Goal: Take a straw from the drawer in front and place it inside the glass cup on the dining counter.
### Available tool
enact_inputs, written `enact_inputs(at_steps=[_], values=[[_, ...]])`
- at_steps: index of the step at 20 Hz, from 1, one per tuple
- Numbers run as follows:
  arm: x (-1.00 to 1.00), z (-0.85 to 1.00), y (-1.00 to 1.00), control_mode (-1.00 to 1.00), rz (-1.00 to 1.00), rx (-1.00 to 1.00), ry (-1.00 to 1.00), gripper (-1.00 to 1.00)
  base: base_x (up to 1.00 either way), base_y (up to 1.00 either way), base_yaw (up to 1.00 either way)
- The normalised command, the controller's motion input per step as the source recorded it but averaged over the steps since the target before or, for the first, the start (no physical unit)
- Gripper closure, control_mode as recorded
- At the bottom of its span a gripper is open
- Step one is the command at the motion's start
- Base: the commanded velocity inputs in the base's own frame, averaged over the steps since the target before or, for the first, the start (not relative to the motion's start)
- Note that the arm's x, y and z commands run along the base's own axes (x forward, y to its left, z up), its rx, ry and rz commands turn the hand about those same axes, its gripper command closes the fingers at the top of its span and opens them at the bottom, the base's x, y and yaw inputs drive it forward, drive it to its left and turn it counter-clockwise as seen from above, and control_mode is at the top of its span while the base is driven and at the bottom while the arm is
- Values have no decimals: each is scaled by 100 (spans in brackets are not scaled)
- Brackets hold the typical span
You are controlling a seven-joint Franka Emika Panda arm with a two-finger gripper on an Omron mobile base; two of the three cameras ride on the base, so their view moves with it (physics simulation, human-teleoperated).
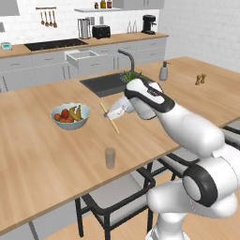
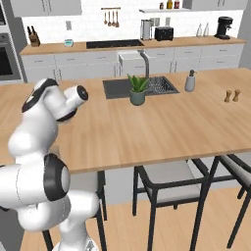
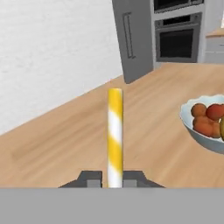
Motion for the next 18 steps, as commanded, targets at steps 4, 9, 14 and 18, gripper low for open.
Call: enact_inputs(at_steps=[4, 9, 14, 18], values=[[5, -51, 8, -100, 30, 41, 0, 100, 0, 0, 0], [0, -46, 8, -100, 22, 33, -4, 100, 0, 0, 0], [0, -29, 0, -100, 5, 19, -8, 100, 0, 0, 0], [0, -7, 0, -100, 0, 4, -5, 100, 0, 0, 0]])
